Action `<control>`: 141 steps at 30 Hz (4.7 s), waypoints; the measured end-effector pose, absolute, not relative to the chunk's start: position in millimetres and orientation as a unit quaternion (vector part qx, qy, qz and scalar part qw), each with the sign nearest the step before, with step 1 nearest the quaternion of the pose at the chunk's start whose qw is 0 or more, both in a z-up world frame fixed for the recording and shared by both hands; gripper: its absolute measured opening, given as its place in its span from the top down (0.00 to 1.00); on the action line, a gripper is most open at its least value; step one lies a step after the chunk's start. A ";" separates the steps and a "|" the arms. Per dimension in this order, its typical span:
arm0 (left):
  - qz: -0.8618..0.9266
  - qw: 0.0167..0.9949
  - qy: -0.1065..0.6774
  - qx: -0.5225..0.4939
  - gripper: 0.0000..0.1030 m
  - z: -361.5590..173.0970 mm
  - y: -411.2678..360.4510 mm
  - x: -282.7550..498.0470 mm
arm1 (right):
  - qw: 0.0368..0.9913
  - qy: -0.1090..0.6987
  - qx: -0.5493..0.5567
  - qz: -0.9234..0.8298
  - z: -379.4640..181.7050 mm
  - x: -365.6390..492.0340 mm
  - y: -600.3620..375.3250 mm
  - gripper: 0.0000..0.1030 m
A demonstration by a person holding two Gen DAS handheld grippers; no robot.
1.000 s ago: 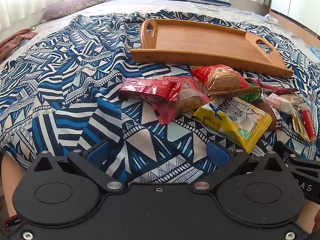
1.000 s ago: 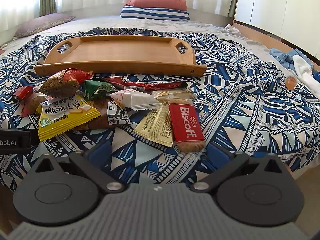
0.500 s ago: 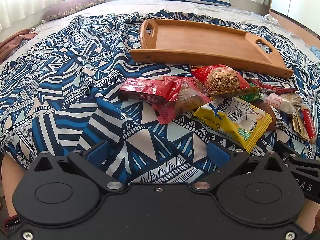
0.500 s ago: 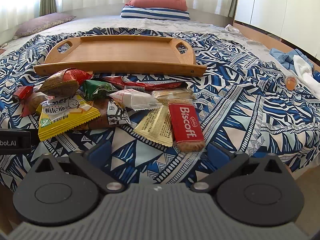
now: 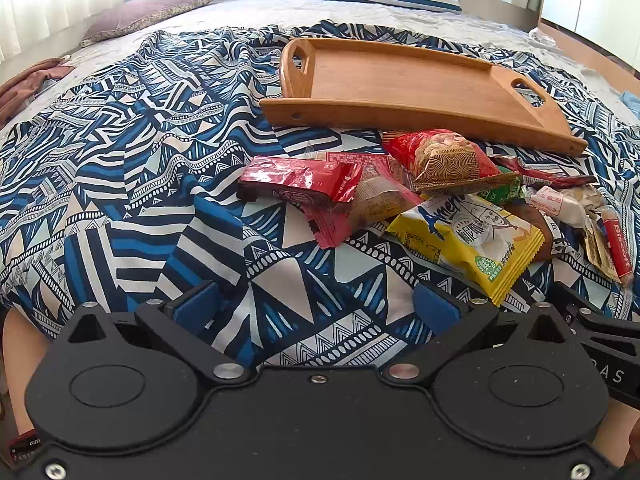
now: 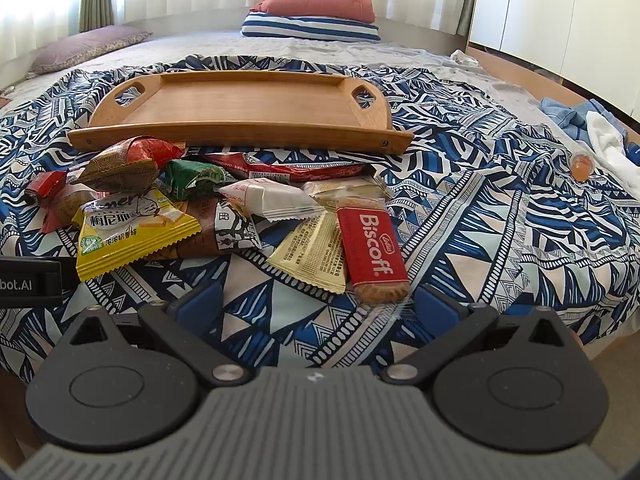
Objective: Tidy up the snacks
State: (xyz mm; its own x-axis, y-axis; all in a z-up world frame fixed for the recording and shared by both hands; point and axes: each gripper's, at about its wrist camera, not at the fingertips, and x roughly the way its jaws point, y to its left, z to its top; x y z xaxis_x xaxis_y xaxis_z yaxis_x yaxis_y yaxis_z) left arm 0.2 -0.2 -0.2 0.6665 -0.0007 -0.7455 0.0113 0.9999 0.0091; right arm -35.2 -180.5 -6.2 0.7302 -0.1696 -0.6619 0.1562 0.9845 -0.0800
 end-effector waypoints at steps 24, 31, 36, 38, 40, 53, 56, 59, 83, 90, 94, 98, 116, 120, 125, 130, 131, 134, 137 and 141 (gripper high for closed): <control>0.000 0.913 0.408 0.012 0.00 -0.9 -2.4 2.2 | 0.935 0.343 -0.007 -0.086 -5.4 -43.1 -180.2 0.00; -0.006 0.916 0.401 0.007 0.00 1.7 0.5 -2.2 | 0.932 0.352 -0.005 -0.090 -4.8 -38.4 -181.1 0.00; -0.006 0.915 0.403 0.009 0.00 1.7 0.9 -2.2 | 0.934 0.345 -0.004 -0.091 -6.8 -40.1 -180.7 0.00; -0.006 0.916 0.402 0.009 0.00 1.2 0.6 -2.6 | 0.934 0.345 -0.008 -0.091 -6.9 -39.1 -179.9 0.00; -0.008 0.917 0.400 0.011 0.00 1.1 0.7 -2.9 | 0.933 0.347 -0.010 -0.092 -6.8 -38.8 -178.9 0.00; -0.042 0.928 0.368 -0.038 0.00 22.7 9.4 -14.2 | 0.949 0.303 0.037 -0.082 3.0 -55.7 -198.7 0.00; -0.060 0.938 0.340 -0.032 0.01 32.4 3.4 -19.8 | 0.954 0.284 0.045 -0.078 8.1 -60.7 -206.4 0.00; -0.085 0.939 0.331 -0.034 0.07 37.9 -5.6 -21.3 | 0.957 0.278 0.026 -0.076 12.3 -59.4 -210.1 0.00; -0.127 0.929 0.349 0.004 0.32 14.5 -60.3 -3.0 | 0.955 0.285 0.025 -0.075 5.7 -48.9 -232.9 0.39; -0.119 0.931 0.345 -0.008 0.18 6.4 -60.6 7.0 | 0.954 0.289 0.020 -0.075 4.1 -43.8 -230.9 0.45; -0.120 0.932 0.342 -0.018 0.11 3.8 -58.0 14.0 | 0.954 0.291 0.022 -0.075 2.9 -41.7 -231.3 0.45; -0.119 0.932 0.342 -0.035 0.08 1.1 -53.4 18.7 | 0.953 0.293 0.025 -0.075 2.1 -39.7 -231.8 0.45; -0.132 0.930 0.339 -0.048 0.25 2.9 -54.0 21.7 | 0.952 0.297 0.021 -0.071 1.1 -34.7 -223.9 0.46; -0.135 0.928 0.345 -0.046 0.41 5.9 -45.1 11.1 | 0.952 0.297 0.023 -0.071 1.0 -35.0 -223.3 0.49; -0.143 0.925 0.350 -0.042 0.40 10.1 -31.6 -1.8 | 0.953 0.295 0.024 -0.070 1.2 -35.6 -223.8 0.50; -0.124 0.929 0.346 -0.035 0.21 10.5 -24.6 -9.2 | 0.953 0.295 0.025 -0.072 1.4 -35.1 -224.0 0.50; -0.119 0.930 0.345 -0.038 0.19 10.0 -24.0 -9.4 | 0.953 0.295 0.025 -0.073 1.4 -35.2 -223.7 0.50; -0.111 0.932 0.343 -0.040 0.19 7.8 -26.3 -8.4 | 0.952 0.294 0.024 -0.074 1.2 -35.1 -222.7 0.50; -0.098 0.936 0.336 -0.033 0.21 5.6 -32.5 -6.8 | 0.952 0.295 0.024 -0.074 1.6 -35.3 -221.9 0.49; -0.100 0.938 0.332 -0.020 0.39 5.0 -38.8 -5.9 | 0.952 0.295 0.023 -0.074 1.6 -35.1 -221.6 0.50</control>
State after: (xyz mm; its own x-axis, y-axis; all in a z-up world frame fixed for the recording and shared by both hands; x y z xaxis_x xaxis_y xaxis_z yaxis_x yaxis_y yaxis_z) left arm -5.9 -38.8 5.0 0.7601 -0.2010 -0.6179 0.1749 0.9791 -0.1034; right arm -35.1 -221.6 1.6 0.8154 -0.1276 -0.5647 0.1541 0.9881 -0.0007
